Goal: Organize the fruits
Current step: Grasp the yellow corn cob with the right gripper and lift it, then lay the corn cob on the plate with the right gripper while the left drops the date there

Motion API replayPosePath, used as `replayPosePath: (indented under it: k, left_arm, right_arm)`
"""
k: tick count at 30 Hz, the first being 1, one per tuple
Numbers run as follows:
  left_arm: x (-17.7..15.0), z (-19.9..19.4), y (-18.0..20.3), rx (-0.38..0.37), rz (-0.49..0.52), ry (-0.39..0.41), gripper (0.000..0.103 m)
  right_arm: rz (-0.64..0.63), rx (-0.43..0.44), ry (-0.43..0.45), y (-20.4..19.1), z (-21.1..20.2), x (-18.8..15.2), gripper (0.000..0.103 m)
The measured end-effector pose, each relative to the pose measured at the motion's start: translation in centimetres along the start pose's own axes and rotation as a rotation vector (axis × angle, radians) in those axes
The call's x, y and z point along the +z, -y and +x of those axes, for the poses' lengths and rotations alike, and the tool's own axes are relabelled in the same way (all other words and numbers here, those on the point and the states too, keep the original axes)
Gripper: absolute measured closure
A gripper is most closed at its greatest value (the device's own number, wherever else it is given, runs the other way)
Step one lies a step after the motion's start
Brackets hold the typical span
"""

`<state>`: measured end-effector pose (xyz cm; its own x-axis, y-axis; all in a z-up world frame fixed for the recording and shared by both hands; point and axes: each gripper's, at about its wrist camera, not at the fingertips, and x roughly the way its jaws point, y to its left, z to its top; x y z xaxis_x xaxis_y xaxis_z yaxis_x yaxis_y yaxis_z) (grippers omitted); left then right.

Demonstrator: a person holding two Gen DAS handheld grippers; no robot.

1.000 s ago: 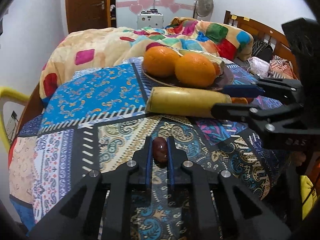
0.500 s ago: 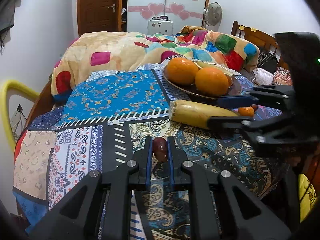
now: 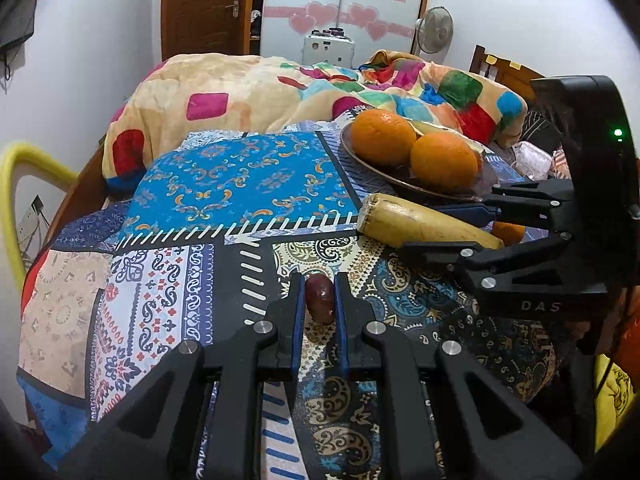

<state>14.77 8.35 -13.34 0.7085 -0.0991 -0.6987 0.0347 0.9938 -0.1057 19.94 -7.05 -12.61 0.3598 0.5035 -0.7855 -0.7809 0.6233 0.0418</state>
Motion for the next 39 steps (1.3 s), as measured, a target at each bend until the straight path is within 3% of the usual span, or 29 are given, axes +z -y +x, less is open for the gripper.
replayPosePath:
  k: [9,22,32,39]
  left_arm:
    - [0.9,-1.4,2.0,0.006,0.033,0.024,0.09]
    - [4.9,-2.0,5.3,-0.004,0.081,0.098,0.09]
    - [9.7,1.0,7.4,-0.036,0.101,0.113,0.09]
    - [12.1,4.0,8.2,-0.073,0.096,0.083,0.09]
  right_arm:
    - [0.095,0.034,0.089,0.3,-3.1,-2.4,0.066]
    - [0.169,-0.102,0.264,4.7,-10.9,-2.2,0.066]
    - [0.245,-0.183,0.319,10.0,-11.2,-1.0,0.067]
    - [0.269,-0.171,0.296,12.0,-8.6,0.6,0.067]
